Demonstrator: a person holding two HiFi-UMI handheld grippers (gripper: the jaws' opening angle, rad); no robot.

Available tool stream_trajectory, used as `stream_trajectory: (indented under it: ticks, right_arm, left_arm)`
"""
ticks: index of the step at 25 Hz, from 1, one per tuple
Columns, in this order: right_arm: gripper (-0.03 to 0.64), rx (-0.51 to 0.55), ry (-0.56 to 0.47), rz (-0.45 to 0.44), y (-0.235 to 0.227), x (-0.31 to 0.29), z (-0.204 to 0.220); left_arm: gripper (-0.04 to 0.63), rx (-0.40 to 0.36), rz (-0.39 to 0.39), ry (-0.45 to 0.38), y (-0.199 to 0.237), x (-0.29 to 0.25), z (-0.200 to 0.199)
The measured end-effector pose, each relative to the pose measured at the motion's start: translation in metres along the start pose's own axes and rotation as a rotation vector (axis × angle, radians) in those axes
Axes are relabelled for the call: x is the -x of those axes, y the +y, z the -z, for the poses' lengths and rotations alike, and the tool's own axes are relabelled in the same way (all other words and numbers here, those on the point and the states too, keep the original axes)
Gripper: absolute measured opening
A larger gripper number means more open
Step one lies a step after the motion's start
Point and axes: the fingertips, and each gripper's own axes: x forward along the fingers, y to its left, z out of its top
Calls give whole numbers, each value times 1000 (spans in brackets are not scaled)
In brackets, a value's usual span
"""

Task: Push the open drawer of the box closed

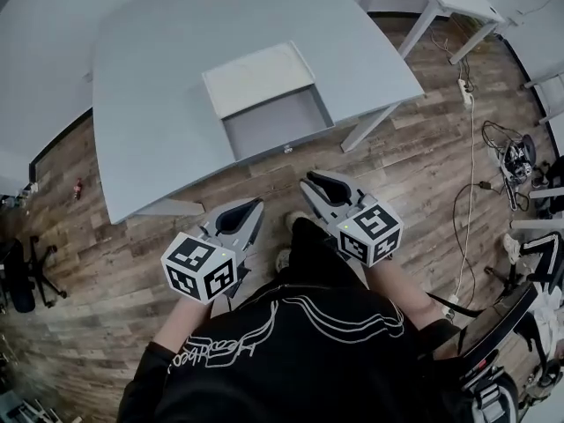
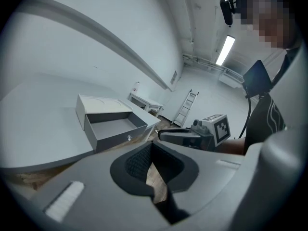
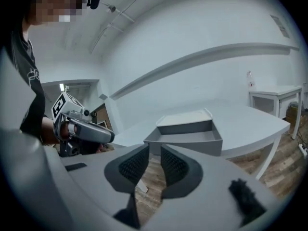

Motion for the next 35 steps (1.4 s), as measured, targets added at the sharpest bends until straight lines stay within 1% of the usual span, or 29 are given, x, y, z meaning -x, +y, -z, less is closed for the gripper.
stream_trajectory:
  ticks: [4, 5, 8, 12, 15, 18, 23, 27, 30, 35]
  right_arm:
    - [77, 96, 81, 18, -25, -33, 21]
    - [77, 106, 103, 17, -31, -41, 27]
    - [77, 78, 141, 18, -47, -63, 39]
    - [77, 53, 170, 19, -57, -82, 47]
    - [77, 71, 191, 15, -58, -89, 50]
    - [77, 103, 205, 21, -58, -94, 49]
    - [74, 75, 224, 12, -60, -101, 47]
    - [72, 73, 232, 7, -61, -99, 44]
    - [72, 67, 228, 20, -67, -101, 36]
    - [72, 80, 259, 24, -78, -115, 31]
  left_arm:
    - [6, 16, -51, 33, 28, -8, 0]
    - [6, 26, -62, 39, 35, -8, -1]
    - [6, 56, -78, 43, 53, -9, -4]
    - [6, 67, -82, 62, 68, -20, -7]
    - [6, 98, -84, 56, 76, -25, -7]
    - [6, 130, -69, 55, 80, -26, -6]
    - [6, 136, -60, 52, 90, -25, -12]
    - [6, 145, -62, 41, 94, -27, -14]
    - [6, 146, -59, 31, 95, -27, -20]
    - [6, 153, -54, 22, 98, -27, -25]
